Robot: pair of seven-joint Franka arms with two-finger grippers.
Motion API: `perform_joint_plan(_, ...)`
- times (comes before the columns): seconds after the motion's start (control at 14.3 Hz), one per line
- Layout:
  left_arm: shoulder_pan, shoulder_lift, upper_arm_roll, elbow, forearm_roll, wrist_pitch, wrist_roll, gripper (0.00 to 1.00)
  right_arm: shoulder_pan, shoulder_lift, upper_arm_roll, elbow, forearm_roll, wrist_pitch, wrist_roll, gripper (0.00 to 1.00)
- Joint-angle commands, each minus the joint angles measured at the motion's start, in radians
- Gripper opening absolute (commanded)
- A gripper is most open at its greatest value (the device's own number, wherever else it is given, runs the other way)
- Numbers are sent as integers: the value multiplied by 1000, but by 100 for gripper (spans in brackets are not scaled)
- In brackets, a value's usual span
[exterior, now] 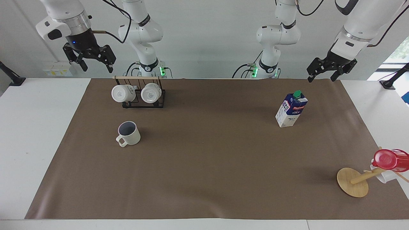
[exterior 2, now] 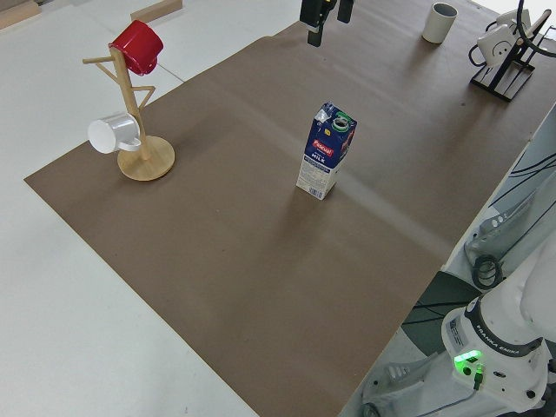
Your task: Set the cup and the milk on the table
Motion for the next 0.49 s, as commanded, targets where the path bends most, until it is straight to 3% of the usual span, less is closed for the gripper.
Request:
perform_joint_plan(0.0,-12,9,10,25,10,-23,-6,100,-6,-16,5,-19,2,17,-2,100)
perform_joint_plan(0.42,-12,9,10,25,10,-23,-6,100,-6,-16,4,-20,8,17,4,100)
